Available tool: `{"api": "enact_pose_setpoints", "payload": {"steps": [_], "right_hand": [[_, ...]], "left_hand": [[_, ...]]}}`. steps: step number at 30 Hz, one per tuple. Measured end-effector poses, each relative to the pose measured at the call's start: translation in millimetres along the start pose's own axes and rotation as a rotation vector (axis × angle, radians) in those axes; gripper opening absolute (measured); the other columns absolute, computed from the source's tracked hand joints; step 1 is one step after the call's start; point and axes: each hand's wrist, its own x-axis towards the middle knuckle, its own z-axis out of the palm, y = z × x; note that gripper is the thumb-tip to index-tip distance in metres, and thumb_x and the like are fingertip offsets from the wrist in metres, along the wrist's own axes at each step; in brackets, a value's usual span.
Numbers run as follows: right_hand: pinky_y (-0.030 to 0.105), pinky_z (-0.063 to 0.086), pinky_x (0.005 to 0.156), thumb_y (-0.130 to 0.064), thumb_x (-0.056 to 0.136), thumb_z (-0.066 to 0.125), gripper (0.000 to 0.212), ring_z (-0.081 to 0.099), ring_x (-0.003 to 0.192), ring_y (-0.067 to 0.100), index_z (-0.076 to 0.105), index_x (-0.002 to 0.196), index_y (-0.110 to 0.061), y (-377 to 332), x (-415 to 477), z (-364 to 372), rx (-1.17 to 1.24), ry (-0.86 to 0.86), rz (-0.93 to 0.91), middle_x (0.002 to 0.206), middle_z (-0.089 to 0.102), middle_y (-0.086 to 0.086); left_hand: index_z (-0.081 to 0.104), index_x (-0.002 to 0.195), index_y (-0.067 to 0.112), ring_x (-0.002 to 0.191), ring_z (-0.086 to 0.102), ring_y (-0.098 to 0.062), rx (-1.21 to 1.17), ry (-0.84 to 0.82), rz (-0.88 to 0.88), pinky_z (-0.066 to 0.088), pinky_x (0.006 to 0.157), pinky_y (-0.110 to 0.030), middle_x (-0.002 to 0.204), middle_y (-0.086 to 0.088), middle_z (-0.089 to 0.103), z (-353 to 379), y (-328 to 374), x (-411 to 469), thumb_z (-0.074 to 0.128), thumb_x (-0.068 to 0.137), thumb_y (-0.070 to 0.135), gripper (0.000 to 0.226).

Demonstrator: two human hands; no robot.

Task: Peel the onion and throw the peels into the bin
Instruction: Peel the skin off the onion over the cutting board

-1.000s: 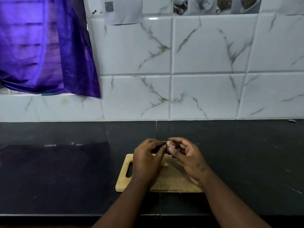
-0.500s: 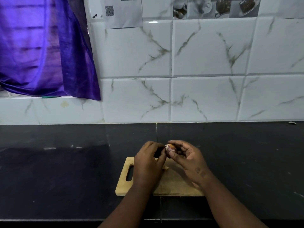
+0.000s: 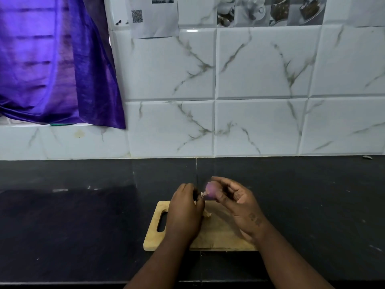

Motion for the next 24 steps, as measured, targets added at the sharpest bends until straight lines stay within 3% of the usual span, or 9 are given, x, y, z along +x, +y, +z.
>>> {"api": "enact_pose_setpoints", "payload": {"steps": [4,8,13,16,20,24], "right_hand": [[0.037,0.055,0.106,-0.003,0.095,0.067,0.04,0.069,0.122,0.023,0.068,0.132,-0.017,3.9,1.5,-1.3,0.03,-0.004,0.03,0.128,0.074,0.005],[0.035,0.055,0.104,0.002,0.095,0.065,0.04,0.068,0.122,0.026,0.068,0.131,-0.016,6.6,3.5,-0.8,0.031,-0.001,0.044,0.127,0.074,0.008],[0.033,0.058,0.101,0.001,0.095,0.066,0.037,0.069,0.122,0.023,0.068,0.129,-0.014,5.7,2.7,0.0,0.02,-0.027,0.046,0.125,0.075,0.008],[0.032,0.058,0.101,0.001,0.095,0.066,0.037,0.07,0.121,0.022,0.069,0.129,-0.014,4.3,1.8,-0.2,0.024,-0.029,0.058,0.125,0.075,0.007],[0.036,0.057,0.104,0.0,0.096,0.065,0.036,0.071,0.119,0.023,0.069,0.129,-0.014,3.6,1.7,-0.3,0.032,-0.025,0.056,0.125,0.076,0.007],[0.036,0.056,0.103,0.0,0.096,0.065,0.037,0.07,0.12,0.023,0.069,0.129,-0.014,4.8,2.3,-0.6,0.028,-0.021,0.045,0.126,0.075,0.008]], "left_hand": [[0.065,0.089,0.027,0.081,0.056,-0.005,0.048,-0.09,0.026,0.051,0.069,-0.025,0.089,0.011,0.06,1.9,0.9,-1.1,0.062,0.095,0.026,0.007],[0.066,0.086,0.024,0.079,0.058,-0.008,-0.109,-0.009,0.052,0.051,0.07,-0.033,0.084,0.007,0.063,-2.2,2.4,-2.9,0.051,0.102,0.026,0.022],[0.061,0.086,0.031,0.075,0.057,-0.009,-0.151,-0.023,0.134,0.047,0.062,-0.034,0.079,0.008,0.061,-5.1,5.8,-6.8,0.048,0.105,0.051,0.031],[0.063,0.088,0.028,0.076,0.058,-0.011,-0.184,-0.022,0.127,0.05,0.064,-0.039,0.081,0.006,0.062,-4.5,4.3,-5.3,0.051,0.105,0.044,0.026],[0.06,0.086,0.028,0.075,0.056,-0.008,-0.167,-0.029,0.122,0.041,0.061,-0.024,0.08,0.009,0.061,-5.0,4.9,-5.2,0.054,0.103,0.027,0.018],[0.058,0.082,0.026,0.072,0.055,-0.009,-0.188,-0.008,0.098,0.041,0.061,-0.025,0.078,0.007,0.059,-5.5,5.3,-6.1,0.05,0.104,0.023,0.023]]}}
